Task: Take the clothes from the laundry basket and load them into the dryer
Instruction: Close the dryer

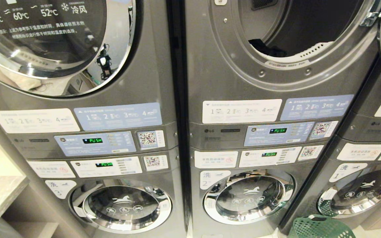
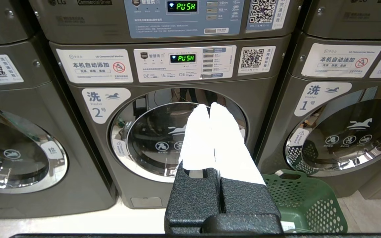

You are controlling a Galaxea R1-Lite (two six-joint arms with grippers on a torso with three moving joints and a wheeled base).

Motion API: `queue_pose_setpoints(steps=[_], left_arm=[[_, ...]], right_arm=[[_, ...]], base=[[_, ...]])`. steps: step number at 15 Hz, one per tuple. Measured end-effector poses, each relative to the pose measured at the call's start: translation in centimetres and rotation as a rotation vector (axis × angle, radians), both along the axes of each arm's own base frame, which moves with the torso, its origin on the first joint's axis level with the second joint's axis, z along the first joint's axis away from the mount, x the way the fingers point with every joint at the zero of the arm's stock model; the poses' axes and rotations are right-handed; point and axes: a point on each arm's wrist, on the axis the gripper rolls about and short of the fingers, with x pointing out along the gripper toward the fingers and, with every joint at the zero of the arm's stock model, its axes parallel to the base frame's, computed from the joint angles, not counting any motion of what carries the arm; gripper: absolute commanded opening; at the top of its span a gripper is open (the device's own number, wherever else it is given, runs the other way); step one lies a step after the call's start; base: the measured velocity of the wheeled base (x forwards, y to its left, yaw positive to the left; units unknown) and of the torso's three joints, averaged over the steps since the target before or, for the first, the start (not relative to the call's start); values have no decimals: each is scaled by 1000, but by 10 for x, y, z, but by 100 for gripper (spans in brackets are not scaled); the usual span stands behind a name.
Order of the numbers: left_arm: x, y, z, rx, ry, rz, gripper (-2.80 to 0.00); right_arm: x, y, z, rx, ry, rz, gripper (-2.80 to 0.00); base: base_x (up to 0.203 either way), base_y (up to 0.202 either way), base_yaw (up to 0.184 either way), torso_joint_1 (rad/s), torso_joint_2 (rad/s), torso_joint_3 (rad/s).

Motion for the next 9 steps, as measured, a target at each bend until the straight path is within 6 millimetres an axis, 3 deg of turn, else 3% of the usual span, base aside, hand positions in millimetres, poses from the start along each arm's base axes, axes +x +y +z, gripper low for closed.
queue_pose_setpoints(steps=[2, 9], left_arm=[[0, 0, 0, 0, 0, 0, -280], [0, 0, 0, 1, 0, 0, -280]], right_arm=[[0, 0, 0, 0, -1, 0, -280], [0, 0, 0, 0, 0, 0, -280]], base=[[3, -120, 0, 1, 6, -1], [0, -196, 0, 4, 3, 4]])
